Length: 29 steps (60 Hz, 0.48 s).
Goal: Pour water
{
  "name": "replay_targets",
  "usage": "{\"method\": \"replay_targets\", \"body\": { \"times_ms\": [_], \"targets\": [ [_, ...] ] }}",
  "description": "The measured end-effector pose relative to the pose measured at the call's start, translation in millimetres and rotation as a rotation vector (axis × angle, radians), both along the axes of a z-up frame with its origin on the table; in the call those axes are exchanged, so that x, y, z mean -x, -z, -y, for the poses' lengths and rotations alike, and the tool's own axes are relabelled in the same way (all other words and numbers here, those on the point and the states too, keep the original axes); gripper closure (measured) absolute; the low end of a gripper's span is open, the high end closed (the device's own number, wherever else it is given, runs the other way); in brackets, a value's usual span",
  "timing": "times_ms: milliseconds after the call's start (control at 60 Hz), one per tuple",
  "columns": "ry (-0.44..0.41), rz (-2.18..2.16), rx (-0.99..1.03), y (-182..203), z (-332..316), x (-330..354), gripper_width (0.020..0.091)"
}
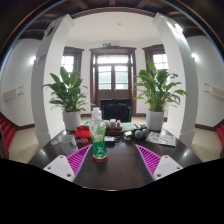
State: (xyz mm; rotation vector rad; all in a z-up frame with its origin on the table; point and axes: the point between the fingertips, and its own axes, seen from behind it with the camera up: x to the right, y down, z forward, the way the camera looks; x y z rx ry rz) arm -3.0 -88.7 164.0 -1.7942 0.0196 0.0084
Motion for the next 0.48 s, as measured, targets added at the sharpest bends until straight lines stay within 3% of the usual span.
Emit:
{"method": "replay_targets", "body": {
  "times_ms": [483],
  "targets": [
    [0.079,-0.008,-0.071,-29.3,27.5,-23.7,0.0252]
  ]
}}
